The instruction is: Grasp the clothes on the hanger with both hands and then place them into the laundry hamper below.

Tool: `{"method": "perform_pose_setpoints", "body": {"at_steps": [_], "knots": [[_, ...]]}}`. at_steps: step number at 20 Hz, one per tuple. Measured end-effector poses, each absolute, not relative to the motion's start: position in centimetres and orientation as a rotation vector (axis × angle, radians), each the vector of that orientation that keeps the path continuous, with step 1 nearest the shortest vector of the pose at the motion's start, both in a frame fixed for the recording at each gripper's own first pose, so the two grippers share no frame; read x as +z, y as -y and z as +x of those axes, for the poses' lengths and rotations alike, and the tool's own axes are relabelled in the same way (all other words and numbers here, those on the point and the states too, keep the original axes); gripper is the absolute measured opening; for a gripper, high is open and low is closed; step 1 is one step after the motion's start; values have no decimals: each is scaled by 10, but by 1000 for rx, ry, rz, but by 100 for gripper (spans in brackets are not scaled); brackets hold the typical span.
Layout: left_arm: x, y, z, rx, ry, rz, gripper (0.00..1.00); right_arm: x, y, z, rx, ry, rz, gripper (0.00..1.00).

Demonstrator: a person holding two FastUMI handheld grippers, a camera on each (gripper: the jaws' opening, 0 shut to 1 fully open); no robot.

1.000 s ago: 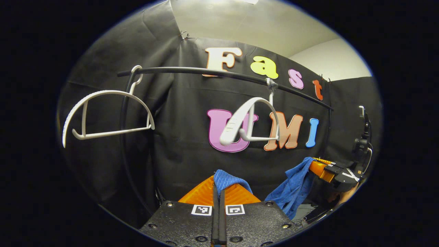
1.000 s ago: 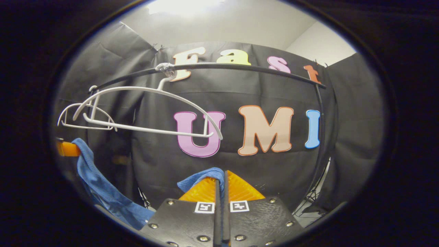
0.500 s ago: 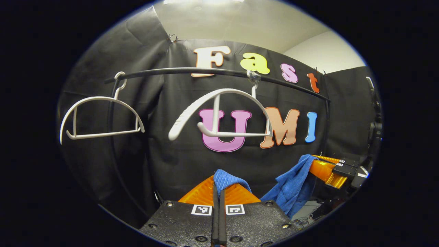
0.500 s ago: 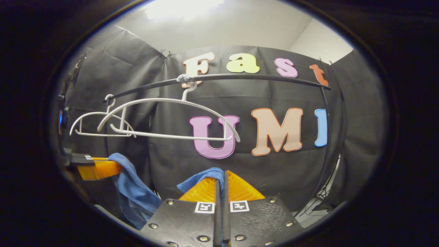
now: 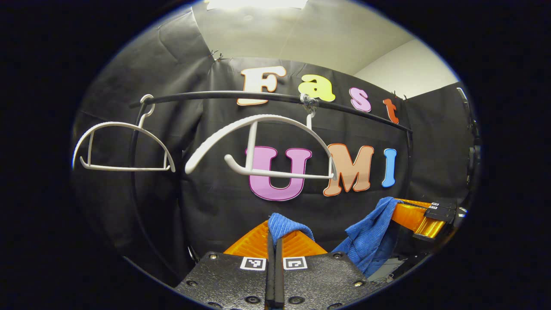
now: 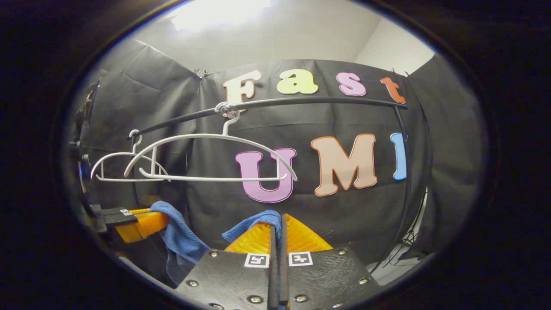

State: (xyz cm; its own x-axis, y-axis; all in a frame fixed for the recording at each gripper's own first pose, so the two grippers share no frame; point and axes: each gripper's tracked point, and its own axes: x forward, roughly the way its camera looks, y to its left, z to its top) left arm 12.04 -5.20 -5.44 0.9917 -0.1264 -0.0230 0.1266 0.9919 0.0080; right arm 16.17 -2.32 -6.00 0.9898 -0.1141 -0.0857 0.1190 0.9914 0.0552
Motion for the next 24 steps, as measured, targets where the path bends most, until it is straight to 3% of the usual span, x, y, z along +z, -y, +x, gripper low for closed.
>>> {"method": "perform_pose_setpoints", "body": {"at_steps": [8,15,24], "knots": [[-125,54,140,-71,-71,-88,0,-115,25,170,-146,-94,154,2],[-176,54,160,-108,-56,7,0,-184,19,190,-133,-117,198,3],[-303,44,188,-93,-246,-5,1,-356,34,193,-189,-406,258,2]]}}
